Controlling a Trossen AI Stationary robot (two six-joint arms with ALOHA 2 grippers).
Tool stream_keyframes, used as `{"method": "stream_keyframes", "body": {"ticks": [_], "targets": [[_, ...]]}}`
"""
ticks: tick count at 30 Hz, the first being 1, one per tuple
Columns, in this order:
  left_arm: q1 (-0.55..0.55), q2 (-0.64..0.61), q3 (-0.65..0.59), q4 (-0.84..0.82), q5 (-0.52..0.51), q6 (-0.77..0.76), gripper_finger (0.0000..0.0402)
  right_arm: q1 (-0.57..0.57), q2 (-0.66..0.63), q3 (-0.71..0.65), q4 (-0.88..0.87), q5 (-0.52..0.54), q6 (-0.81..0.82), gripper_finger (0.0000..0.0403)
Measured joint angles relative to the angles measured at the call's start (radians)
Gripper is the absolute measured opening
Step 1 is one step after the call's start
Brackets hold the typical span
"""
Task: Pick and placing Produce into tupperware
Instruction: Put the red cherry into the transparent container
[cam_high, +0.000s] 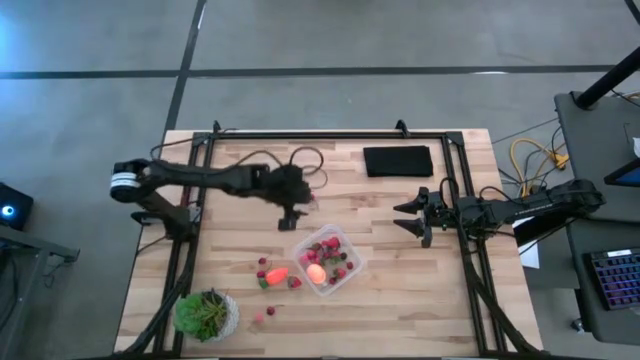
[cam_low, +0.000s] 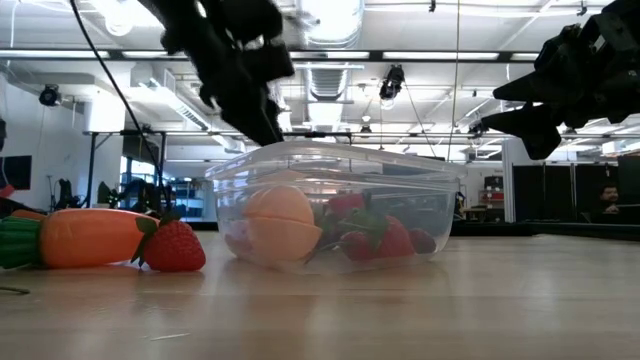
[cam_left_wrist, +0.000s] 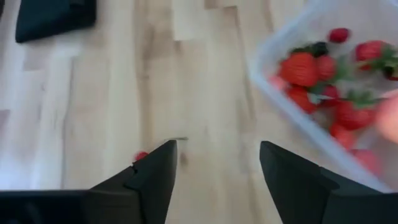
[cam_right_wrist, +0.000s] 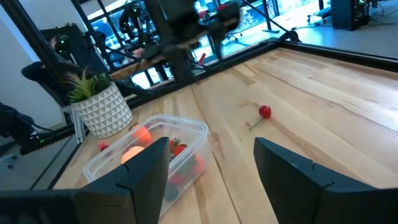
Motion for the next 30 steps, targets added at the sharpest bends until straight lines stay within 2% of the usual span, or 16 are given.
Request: {"method": "stream_keyframes", "body": {"ticks": [3,9,22,27,30], "targets": [[0.087,0.054,0.0,-0.004,0.063,0.014,0.0206,0.0,0.0,0.0,0.0,0.0,0.0,0.0226],[0.173,0.152,0.035,0.007,0.079,0.063,0.0203,0.0,0.0,0.0,0.0,0.0,0.0,0.0226],[0.186,0.346,0.163,-0.029,0.075,0.088,0.0202,0.0,0.0,0.0,0.0,0.0,0.0,0.0226],[0.186,0.373,0.168,-0.042,0.004,0.123,0.0202,0.0,0.0,0.0,0.0,0.0,0.0,0.0226],[0.19,0.373,0.166,-0.041,0.001,0.125,0.0202,0.0,0.0,0.0,0.0,0.0,0.0,0.0226]]}}
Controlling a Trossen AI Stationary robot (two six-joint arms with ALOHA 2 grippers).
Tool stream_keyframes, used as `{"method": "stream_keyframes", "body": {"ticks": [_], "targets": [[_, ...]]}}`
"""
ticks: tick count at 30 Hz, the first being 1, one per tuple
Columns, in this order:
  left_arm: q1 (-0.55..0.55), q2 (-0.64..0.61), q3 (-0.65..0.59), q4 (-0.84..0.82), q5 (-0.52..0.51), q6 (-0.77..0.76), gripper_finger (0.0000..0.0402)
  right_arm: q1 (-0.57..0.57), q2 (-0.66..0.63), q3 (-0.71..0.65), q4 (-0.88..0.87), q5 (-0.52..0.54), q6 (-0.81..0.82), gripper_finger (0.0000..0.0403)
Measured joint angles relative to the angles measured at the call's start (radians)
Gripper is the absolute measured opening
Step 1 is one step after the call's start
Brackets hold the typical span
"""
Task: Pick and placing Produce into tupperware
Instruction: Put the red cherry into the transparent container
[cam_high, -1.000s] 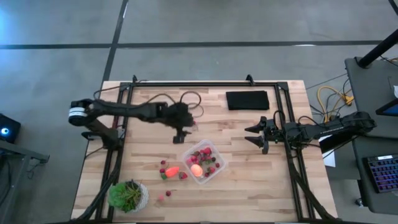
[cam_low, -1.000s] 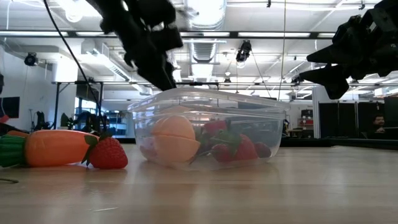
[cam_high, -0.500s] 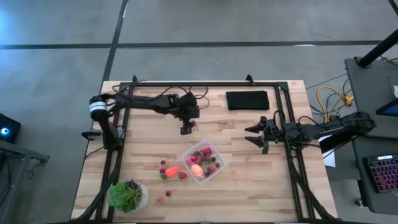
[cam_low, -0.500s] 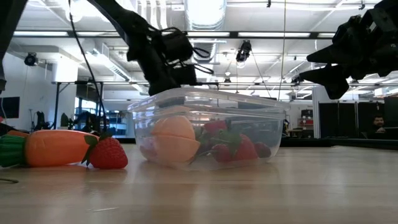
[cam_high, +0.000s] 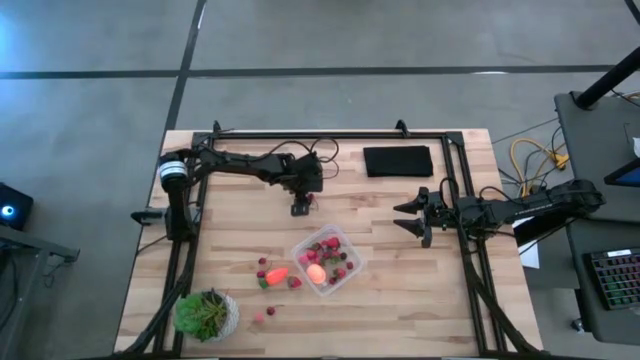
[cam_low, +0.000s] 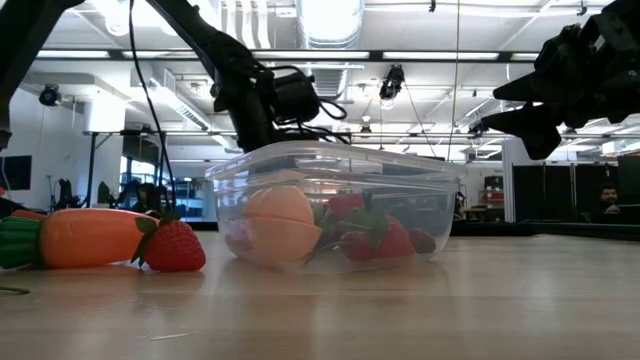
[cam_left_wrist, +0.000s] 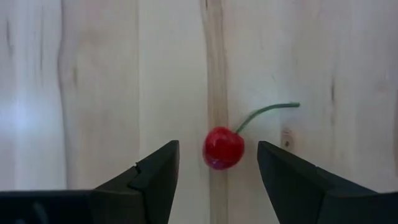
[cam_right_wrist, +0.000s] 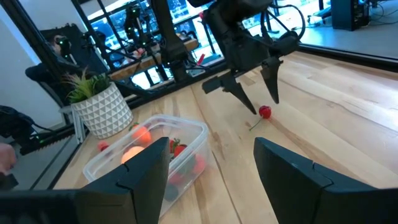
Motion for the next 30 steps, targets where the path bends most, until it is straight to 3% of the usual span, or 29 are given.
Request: {"method": "stream_keyframes", "body": {"ticks": [10,21,30], "targets": [[0.0,0.004,-0.003,0.008,-0.018,0.05,0.0199,0.0,0.0,0.0,0.0,0.0,0.0,0.0226],[0.0,0.01,-0.004,0.011,-0.018,0.049,0.012,0.0,0.0,0.0,0.0,0.0,0.0,0.0226],[-0.003,0.01,-0.014,0.079,-0.015,0.042,0.0111,0.0,0.0,0.0,0.0,0.0,0.0,0.0226]]}}
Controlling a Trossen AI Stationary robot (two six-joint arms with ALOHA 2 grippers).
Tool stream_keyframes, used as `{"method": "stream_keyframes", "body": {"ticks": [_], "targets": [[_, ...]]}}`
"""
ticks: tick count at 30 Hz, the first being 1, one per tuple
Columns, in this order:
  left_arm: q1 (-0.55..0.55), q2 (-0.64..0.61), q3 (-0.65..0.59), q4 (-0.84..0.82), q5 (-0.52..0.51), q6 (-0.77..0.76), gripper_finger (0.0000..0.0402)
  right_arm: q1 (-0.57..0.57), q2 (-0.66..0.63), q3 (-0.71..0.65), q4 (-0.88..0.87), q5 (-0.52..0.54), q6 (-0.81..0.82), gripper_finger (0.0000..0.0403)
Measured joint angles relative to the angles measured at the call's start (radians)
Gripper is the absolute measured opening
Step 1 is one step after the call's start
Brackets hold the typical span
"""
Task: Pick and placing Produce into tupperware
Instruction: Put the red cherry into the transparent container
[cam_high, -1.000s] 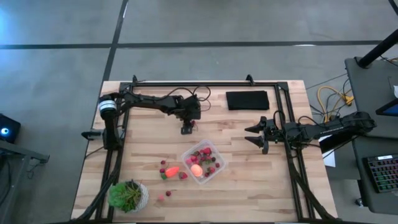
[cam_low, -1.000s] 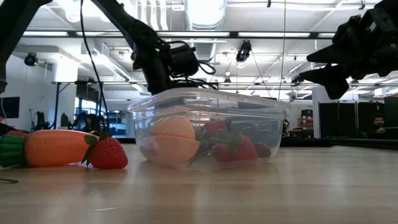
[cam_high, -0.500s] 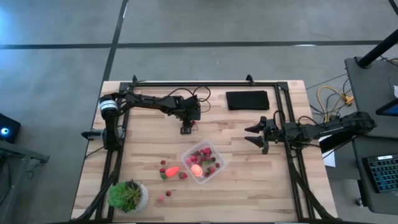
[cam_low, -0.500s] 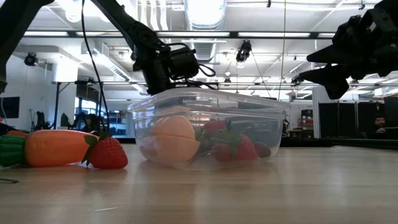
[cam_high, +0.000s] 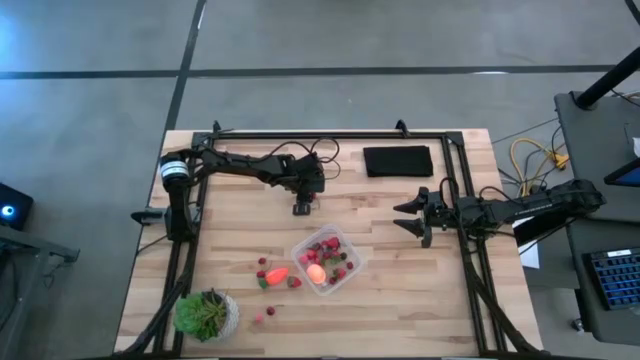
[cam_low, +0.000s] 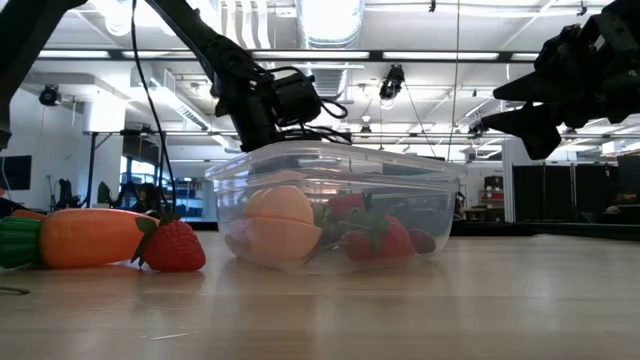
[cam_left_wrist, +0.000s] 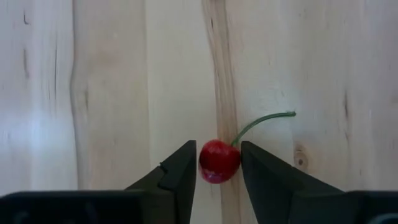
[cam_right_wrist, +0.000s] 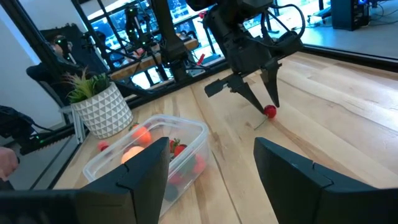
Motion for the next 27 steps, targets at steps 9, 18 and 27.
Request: {"method": "stream_keyframes", "body": {"ticks": [9,18,27], "targets": [[0.0,0.013,-0.014,-0.005,0.005,-0.002,0.0111,0.0,0.0,0.0,0.0,0.0,0.0,0.0226],[-0.002,0.013,-0.012,0.009,0.004,-0.002,0.0111,0.0,0.0,0.0,0.0,0.0,0.0,0.0226],[-0.003,0.013,-0.013,0.005,0.003,-0.005,0.0062,0.0,0.0,0.0,0.0,0.0,0.0,0.0226]]}}
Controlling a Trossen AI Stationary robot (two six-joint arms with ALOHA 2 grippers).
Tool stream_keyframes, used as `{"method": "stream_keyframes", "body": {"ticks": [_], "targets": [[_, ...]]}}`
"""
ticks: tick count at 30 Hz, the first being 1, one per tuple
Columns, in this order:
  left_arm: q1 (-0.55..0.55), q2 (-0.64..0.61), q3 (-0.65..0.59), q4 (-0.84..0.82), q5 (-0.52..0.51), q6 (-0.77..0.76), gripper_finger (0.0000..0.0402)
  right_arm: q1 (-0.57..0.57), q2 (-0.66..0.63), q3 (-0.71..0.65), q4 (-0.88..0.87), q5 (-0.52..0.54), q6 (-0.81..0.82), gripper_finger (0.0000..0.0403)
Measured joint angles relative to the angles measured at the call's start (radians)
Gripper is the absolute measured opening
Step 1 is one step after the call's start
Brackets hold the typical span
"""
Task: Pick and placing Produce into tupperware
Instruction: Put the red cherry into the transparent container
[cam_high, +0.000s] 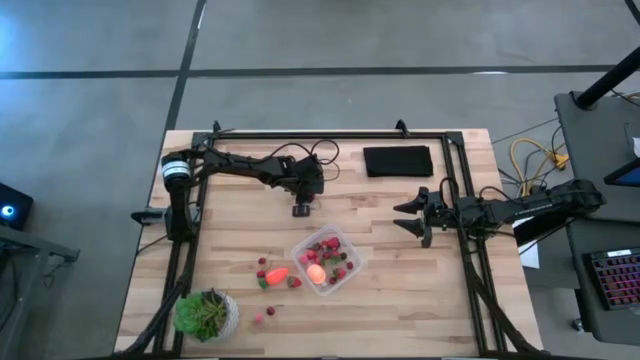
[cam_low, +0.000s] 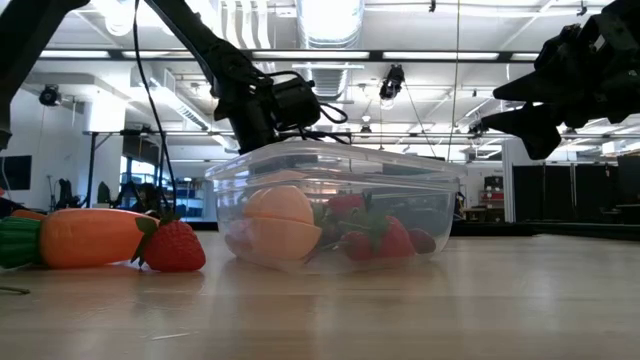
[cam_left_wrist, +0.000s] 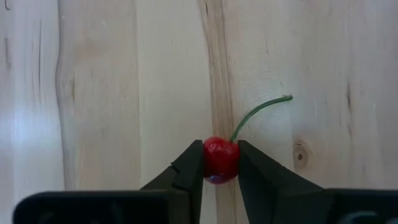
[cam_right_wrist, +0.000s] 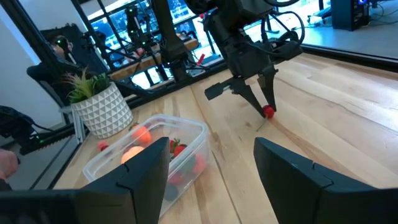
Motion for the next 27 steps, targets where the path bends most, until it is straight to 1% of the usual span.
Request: {"method": "stream_keyframes", "body": {"ticks": [3,7,11,14,19,23,27], "targets": [[-0.002,-0.001,0.001,-0.002,-0.002,-0.039,0.0053,0.0,0.0,0.0,0.0,0.0,0.0,0.0226],[-0.011,-0.018,0.011,-0.006,-0.002,-0.154,0.0059,0.0,0.0,0.0,0.0,0.0,0.0,0.0226],[-0.048,-0.093,0.024,-0.002,0.0,-0.263,0.0064,0.0,0.0,0.0,0.0,0.0,0.0,0.0226],[-0.099,-0.181,0.027,0.0,0.012,-0.285,0.0064,0.0,0.0,0.0,0.0,0.0,0.0,0.0226],[-0.219,-0.306,0.017,-0.002,0.109,-0.284,0.0065,0.0,0.0,0.0,0.0,0.0,0.0,0.0226],[-0.323,-0.322,0.012,-0.022,0.129,-0.286,0.0065,0.0,0.0,0.0,0.0,0.0,0.0,0.0226],[-0.393,-0.305,0.011,-0.024,0.081,-0.337,0.0066,0.0,0.0,0.0,0.0,0.0,0.0,0.0226]]}}
